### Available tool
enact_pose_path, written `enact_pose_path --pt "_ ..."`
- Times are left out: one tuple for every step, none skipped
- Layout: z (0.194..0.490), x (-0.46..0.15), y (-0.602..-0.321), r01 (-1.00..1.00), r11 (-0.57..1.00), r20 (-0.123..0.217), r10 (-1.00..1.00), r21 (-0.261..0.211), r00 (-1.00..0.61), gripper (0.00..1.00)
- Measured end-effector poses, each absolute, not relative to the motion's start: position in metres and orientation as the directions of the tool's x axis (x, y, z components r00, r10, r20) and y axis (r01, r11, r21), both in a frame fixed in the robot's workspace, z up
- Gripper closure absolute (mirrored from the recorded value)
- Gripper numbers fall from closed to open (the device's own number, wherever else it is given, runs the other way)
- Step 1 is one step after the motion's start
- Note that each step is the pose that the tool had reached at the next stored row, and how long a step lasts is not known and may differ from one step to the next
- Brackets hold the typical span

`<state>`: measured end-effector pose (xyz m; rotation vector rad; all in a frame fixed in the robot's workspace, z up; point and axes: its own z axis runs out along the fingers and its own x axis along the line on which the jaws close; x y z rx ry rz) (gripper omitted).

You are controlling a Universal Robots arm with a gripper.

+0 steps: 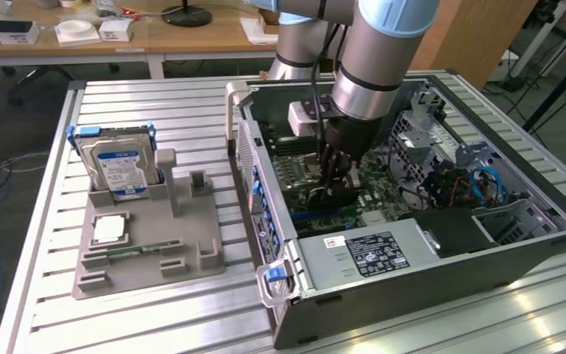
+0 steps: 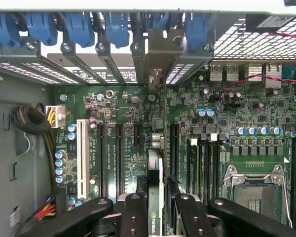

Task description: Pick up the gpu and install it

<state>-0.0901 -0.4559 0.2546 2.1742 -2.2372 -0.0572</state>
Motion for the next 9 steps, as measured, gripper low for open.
enact_pose_path --pt "0.2547 -0.0901 -0.4559 -0.999 0.028 -0.010 -1.000 0.041 -0.029 0.74" --pt "0.2547 -0.0901 -0.4559 -0.999 0.028 -0.010 -1.000 0.041 -0.029 0.74" --pt "0.2548 -0.0901 -0.4559 -0.999 0.028 -0.011 -1.000 0.041 -0.029 0.74" --pt "0.2549 -0.0901 -0.4559 -0.999 0.028 -0.011 -1.000 0.041 -0.029 0.74" --pt "0.2549 -0.0901 -0.4559 -0.999 0.028 -0.011 -1.000 0.041 -0.029 0.74" --pt "0.2550 -0.0901 -0.4559 -0.999 0.028 -0.011 -1.000 0.041 -0.029 0.74" --pt "0.2551 -0.0901 -0.4560 -0.999 0.028 -0.010 -1.000 0.041 -0.029 0.74" --pt "0.2551 -0.0900 -0.4563 -0.999 0.028 -0.010 -1.000 0.042 -0.029 0.74" --pt "0.2552 -0.0899 -0.4567 -0.999 0.028 -0.010 -1.000 0.042 -0.029 0.74"
